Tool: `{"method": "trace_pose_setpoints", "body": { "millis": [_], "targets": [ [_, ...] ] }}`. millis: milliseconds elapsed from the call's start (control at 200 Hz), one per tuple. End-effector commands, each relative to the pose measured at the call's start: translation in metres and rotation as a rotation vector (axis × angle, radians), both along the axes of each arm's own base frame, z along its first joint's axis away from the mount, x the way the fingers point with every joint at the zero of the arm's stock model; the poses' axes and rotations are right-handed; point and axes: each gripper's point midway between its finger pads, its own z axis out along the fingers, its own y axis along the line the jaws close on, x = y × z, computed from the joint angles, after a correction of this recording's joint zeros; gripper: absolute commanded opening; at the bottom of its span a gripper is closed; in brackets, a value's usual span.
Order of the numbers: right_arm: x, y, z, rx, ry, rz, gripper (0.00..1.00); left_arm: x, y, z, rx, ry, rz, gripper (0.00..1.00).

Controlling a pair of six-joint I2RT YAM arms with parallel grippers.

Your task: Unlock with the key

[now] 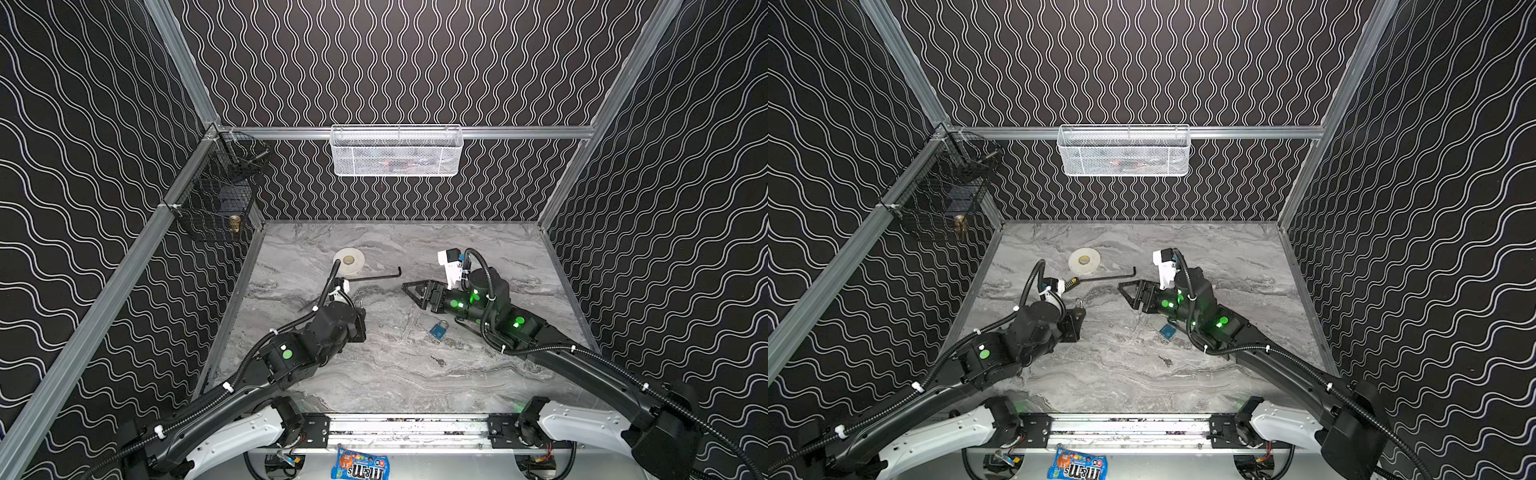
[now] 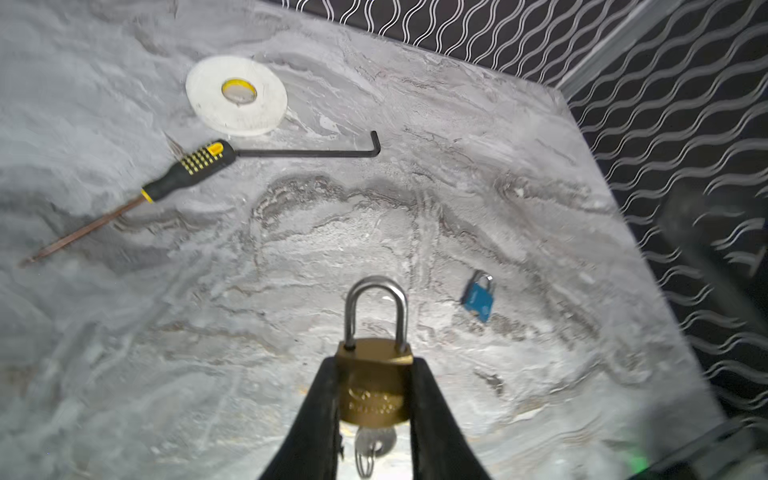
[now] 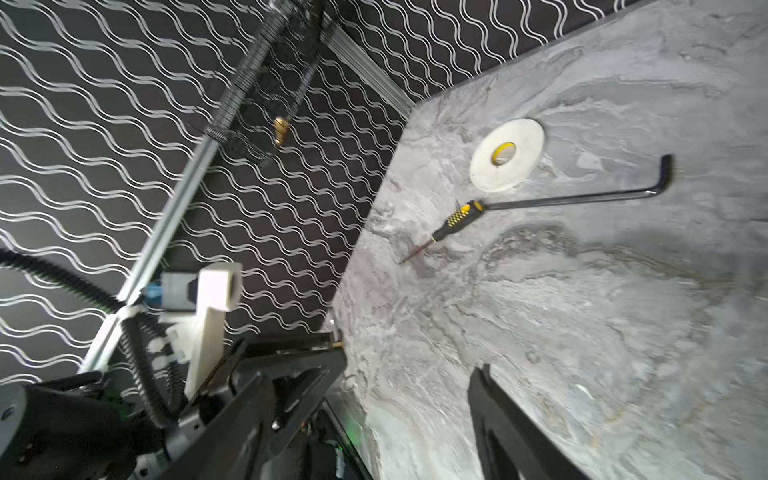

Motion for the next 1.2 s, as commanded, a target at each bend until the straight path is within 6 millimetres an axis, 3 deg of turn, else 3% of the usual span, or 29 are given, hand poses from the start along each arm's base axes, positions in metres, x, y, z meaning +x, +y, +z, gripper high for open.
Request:
{"method": "trace_pose_setpoints", "body": {
  "millis": [0, 180, 505, 1196],
  "targets": [
    [-0.009, 0.002, -0.019, -0.093, 0.043, 0.098, 0.77, 0.002, -0.008, 0.013, 0.064, -0.147, -0.124, 0.0],
    [-0.006, 0.016, -0.029, -0.185, 0.068, 0.201, 0.78, 0.0, -0.012, 0.013, 0.118, -0.214, -0.2, 0.0],
    [0.001, 0.047, -0.043, -0.254, 0.121, 0.317, 0.79, -0.009, -0.038, 0.006, 0.118, -0.323, -0.385, 0.0],
    [0.012, 0.075, -0.066, -0.432, 0.116, 0.353, 0.79, -0.008, -0.034, 0.002, 0.124, -0.331, -0.367, 0.0]
  ]
}}
